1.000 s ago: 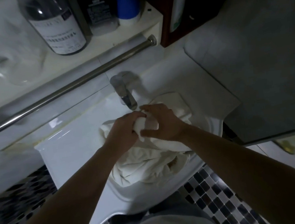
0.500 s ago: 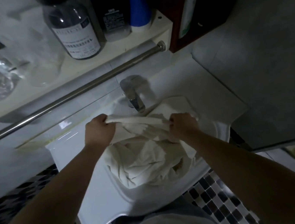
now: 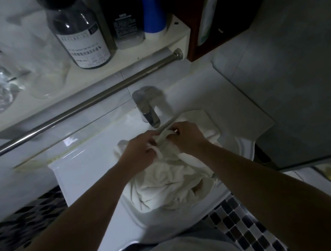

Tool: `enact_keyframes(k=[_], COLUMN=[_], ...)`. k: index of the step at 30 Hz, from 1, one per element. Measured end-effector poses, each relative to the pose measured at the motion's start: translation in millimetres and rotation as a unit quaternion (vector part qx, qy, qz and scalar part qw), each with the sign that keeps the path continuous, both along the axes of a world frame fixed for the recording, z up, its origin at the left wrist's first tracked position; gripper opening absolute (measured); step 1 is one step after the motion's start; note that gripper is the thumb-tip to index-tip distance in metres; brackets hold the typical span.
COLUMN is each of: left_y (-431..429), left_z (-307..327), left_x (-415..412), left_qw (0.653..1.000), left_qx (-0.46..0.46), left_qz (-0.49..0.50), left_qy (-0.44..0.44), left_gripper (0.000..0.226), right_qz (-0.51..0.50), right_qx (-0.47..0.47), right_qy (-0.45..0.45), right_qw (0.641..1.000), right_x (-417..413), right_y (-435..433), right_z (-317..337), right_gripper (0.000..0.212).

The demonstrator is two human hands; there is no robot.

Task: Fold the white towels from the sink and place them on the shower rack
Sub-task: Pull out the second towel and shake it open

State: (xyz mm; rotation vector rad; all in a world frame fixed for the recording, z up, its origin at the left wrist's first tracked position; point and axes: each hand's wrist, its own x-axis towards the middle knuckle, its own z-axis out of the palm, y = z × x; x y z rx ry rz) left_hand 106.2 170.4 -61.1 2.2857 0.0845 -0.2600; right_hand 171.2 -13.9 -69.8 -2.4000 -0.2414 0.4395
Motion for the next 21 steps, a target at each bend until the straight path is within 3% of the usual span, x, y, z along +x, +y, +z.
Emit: enact_keyframes(k=[3, 7, 10, 16, 20, 21], left_y=[-11.1, -2.2, 6.4, 16.6, 4.2, -0.7], left_z=[-6.1, -12.9, -13.5, 0.6, 20.4, 26.8], left_x=[6.3, 5.0, -1.7, -8.7, -4.9, -3.0], left_qw=[0.999, 0.996, 0.994, 0.990, 0.986, 0.984], left_qx=[0.002, 0.083, 0.105, 0.043, 0.005, -0.008], left_qz=[-0.052, -0.019, 0.005, 0.111, 0.081, 0.065], left_qy=[-0.013, -0.039, -0.034, -0.070, -0.146, -0.167], left_gripper=[0.066, 0.035, 0.025, 0.016, 0.014, 0.012], right_qz=[0.043, 0.134, 0.122, 0.056, 0.158, 0.193], right_qx=[0.041, 0.026, 0.012, 0.003, 0.107, 0.130], right_qy=[0.018, 0.017, -0.020, -0.008, 0.091, 0.098], right_qw=[0.998, 0.990, 0.992, 0.998, 0.977, 0.968], right_x=[-0.7, 2.1, 7.0, 10.0, 1.1, -1.4], right_y=[10.0, -1.2, -15.3, -22.8, -12.3, -8.4], right_z=[10.8, 17.8, 17.0, 16.4, 33.7, 36.6], right_gripper=[0.018, 0.019, 0.021, 0.030, 0.048, 0.043])
